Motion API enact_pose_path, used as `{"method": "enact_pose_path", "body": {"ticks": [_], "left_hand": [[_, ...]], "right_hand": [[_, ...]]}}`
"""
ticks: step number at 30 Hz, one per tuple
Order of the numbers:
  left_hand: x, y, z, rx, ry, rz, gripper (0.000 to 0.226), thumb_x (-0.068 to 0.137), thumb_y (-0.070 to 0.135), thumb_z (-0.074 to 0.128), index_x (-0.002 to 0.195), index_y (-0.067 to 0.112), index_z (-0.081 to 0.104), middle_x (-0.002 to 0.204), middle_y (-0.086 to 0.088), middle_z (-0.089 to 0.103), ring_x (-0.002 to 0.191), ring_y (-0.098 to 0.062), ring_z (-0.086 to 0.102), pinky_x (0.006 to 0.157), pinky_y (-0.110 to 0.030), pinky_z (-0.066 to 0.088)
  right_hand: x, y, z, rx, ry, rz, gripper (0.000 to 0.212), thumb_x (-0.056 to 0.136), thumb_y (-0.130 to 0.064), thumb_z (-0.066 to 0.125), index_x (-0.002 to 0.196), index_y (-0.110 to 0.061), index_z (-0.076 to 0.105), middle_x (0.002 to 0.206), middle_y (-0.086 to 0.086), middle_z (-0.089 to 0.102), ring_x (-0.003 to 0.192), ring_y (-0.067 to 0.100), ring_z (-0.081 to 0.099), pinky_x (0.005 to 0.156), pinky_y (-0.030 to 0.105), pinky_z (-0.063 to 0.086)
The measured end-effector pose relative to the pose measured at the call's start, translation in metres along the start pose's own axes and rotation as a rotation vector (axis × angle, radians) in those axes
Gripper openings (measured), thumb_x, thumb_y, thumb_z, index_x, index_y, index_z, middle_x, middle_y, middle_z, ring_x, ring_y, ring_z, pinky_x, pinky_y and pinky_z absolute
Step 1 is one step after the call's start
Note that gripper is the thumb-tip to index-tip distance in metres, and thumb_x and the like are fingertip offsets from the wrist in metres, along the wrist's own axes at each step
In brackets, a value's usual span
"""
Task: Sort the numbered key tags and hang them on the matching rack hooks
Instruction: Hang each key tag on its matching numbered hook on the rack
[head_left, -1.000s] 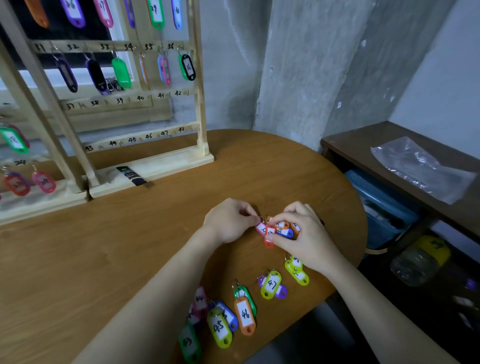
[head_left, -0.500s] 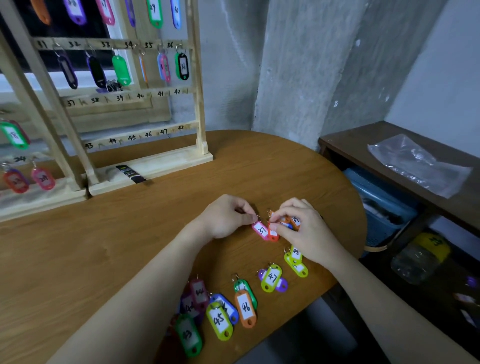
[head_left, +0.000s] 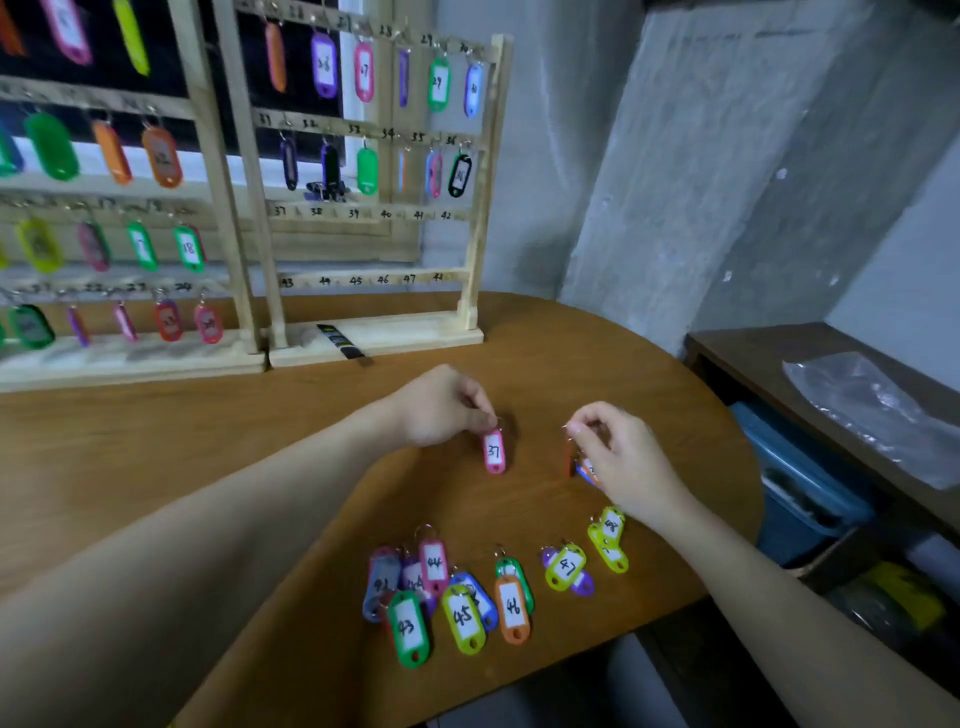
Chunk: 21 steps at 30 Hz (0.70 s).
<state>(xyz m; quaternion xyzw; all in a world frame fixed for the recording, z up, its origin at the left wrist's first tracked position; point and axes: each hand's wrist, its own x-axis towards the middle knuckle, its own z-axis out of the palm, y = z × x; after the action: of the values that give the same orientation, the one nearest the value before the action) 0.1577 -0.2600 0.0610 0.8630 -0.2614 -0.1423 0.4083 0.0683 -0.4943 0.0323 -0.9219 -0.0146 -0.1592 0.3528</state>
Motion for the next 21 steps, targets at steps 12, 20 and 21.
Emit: {"method": "enact_pose_path", "body": {"ticks": [12,20,21], "left_hand": [[-0.064,-0.030,-0.142,-0.025,0.591,-0.034,0.016,0.097,0.018,0.065,0.085,0.010,0.071,0.073,-0.003,0.071,0.054,-0.002,0.058,0.053,-0.019,0.047],[-0.035,-0.042,-0.185,0.017,0.782,-0.089,0.019,0.100,0.022,0.062,0.089,0.010,0.072,0.083,-0.005,0.074,0.062,-0.013,0.065,0.051,-0.023,0.051],[-0.030,-0.042,-0.189,0.021,0.794,-0.088,0.018,0.100,0.022,0.062,0.089,0.011,0.071,0.084,-0.002,0.074,0.061,-0.010,0.066,0.050,-0.019,0.049]], "right_hand": [[0.078,-0.107,0.065,0.401,-0.035,0.038,0.027,0.106,-0.026,0.050,0.089,-0.012,0.066,0.076,0.000,0.064,0.060,0.000,0.052,0.062,0.014,0.041],[0.138,-0.167,0.107,0.609,-0.152,0.102,0.023,0.106,-0.022,0.052,0.089,-0.013,0.064,0.080,0.004,0.068,0.068,0.015,0.063,0.060,0.022,0.051],[0.144,-0.172,0.110,0.619,-0.193,0.095,0.021,0.106,-0.021,0.052,0.091,-0.012,0.065,0.081,0.005,0.071,0.071,0.018,0.066,0.062,0.024,0.053]]}}
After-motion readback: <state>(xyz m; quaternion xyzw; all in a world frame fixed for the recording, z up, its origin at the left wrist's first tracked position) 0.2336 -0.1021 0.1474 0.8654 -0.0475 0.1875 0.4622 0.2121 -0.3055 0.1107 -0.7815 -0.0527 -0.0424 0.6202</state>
